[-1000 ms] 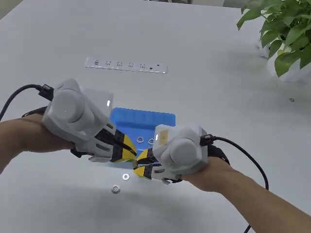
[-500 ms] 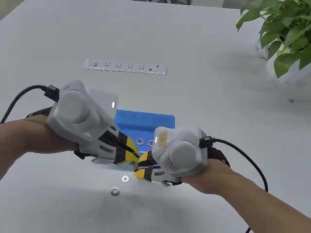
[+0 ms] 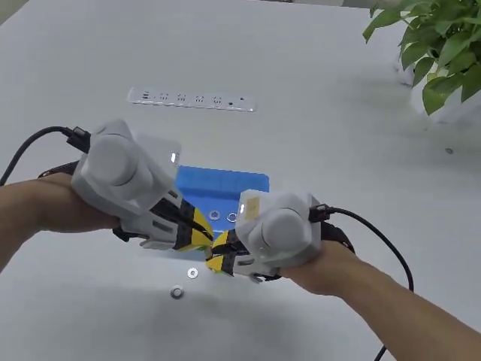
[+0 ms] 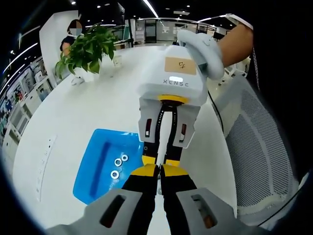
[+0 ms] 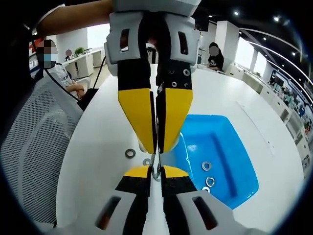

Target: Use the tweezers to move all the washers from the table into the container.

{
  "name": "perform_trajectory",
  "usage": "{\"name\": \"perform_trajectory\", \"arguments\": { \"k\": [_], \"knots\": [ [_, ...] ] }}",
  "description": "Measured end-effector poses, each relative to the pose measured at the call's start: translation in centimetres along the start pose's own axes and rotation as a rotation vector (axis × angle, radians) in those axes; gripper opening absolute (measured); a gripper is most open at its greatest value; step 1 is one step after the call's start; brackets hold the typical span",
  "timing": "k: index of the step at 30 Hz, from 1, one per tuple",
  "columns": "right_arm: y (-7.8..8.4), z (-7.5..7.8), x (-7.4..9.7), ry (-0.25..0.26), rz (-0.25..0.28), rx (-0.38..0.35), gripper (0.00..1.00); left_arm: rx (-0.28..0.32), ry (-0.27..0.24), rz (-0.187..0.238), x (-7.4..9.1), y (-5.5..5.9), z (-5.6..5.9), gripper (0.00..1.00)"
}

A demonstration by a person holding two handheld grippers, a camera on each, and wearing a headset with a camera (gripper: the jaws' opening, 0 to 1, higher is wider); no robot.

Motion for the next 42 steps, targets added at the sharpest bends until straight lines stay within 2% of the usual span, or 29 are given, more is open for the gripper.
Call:
{"name": "perform_trajectory", "arguments": {
  "k": [7, 15, 31, 42],
  "knots": [
    [0.1, -0.2, 0.1, -0.001, -0.004, -0.013, 0.09, 0.000, 0.014, 0.005, -0.2, -0.3, 0.2, 0.06],
    [-0.3, -0.5, 0.3, 0.000, -0.001, -0.007, 0.09, -0.001, 0.013, 0.004, 0.2, -0.4, 0.3, 0.06],
    [-2.3, -0.8, 1.7, -0.010, 0.000, 0.016, 0.09, -0.007, 0.002, 0.008, 2.1, -1.9, 0.7, 0.06],
    [-4.1, -0.1, 3.0, -0.006, -0.006, 0.036, 0.09, -0.024, -0.015, 0.025, 3.7, -3.2, 0.1, 0.06]
  ]
}}
Point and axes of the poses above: the centre of the closed fingertips' face, and the gripper's own axes: x roughly backward along the fingers, z roughly to its right, y roughly out of its underside, the point moved 10 cm from there along x, roughly backward along the fingers, and after that the axes turned 5 degrees about -x, right-handed, at the moved point
